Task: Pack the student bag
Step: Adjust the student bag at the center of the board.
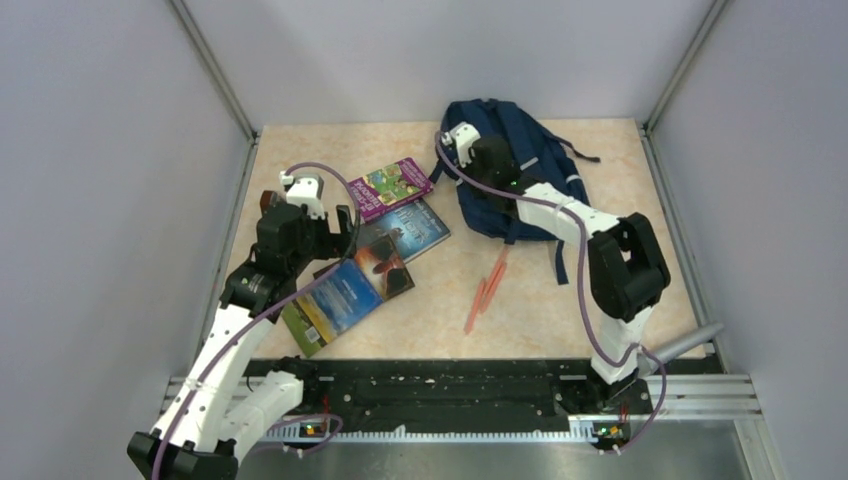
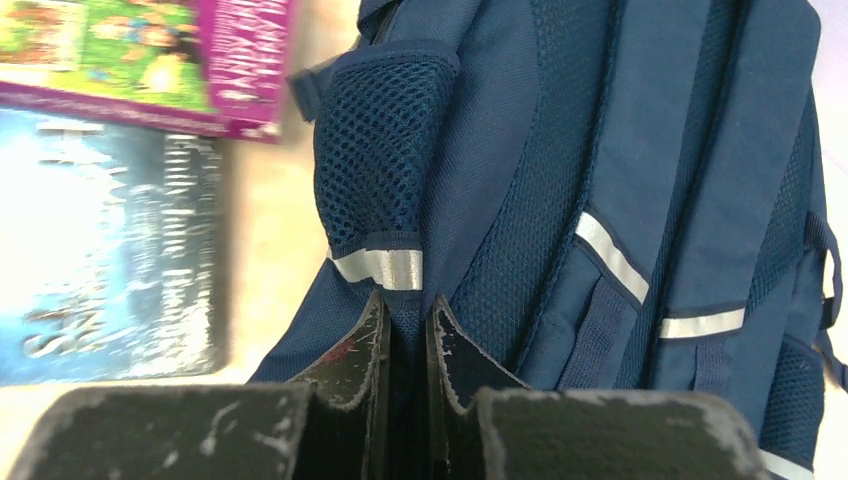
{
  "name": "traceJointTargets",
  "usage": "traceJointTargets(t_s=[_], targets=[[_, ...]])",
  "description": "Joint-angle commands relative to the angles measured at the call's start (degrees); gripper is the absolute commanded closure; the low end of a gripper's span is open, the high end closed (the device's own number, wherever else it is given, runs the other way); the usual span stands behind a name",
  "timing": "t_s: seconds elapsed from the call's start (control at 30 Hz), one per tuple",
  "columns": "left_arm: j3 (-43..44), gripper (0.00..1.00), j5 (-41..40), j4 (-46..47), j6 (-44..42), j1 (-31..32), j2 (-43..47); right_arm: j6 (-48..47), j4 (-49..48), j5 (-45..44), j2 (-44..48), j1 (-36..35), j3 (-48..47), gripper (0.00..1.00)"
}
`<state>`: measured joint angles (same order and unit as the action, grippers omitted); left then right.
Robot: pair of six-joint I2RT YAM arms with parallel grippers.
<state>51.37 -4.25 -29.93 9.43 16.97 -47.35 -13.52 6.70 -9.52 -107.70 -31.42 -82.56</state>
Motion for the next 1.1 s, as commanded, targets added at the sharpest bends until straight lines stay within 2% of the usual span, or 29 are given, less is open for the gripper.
traceJointTargets(t_s=[0.0,0.1,0.23,0.4,0.6,0.9,1.07], targets=[[1.1,0.02,4.8,3.0,5.6,-0.2,0.0,-2.4,-16.1,13.2,10.4,-1.8,2.5,1.0],[-0.6,0.02,9.4,6.7,13.7,-0.1,1.0,-2.3,-19.5,15.8,14.8,-2.7,7.3,1.0],[-6.8,0.02,11.7,17.7,24.1,-0.2,2.8,-1.2,-20.4,18.8,20.0,-3.3,11.6,1.0],[-10.2,0.02,13.5,29.0,33.1,-0.1,-0.7,-0.2,-21.5,20.6,26.7,-6.9,18.3,1.0],[-9.8,0.02,12.9,38.0,38.2,-0.2,-7.7,3.0,-26.2,21.7,32.7,-8.5,27.0,1.0],[-6.3,0.02,12.4,39.5,40.0,-0.3,-17.3,3.4,-27.5,22.4,36.8,-8.5,31.7,1.0],[-6.1,0.02,13.0,44.1,42.9,-1.1,-22.6,2.9,-26.9,23.2,37.8,-8.5,32.6,1.0]])
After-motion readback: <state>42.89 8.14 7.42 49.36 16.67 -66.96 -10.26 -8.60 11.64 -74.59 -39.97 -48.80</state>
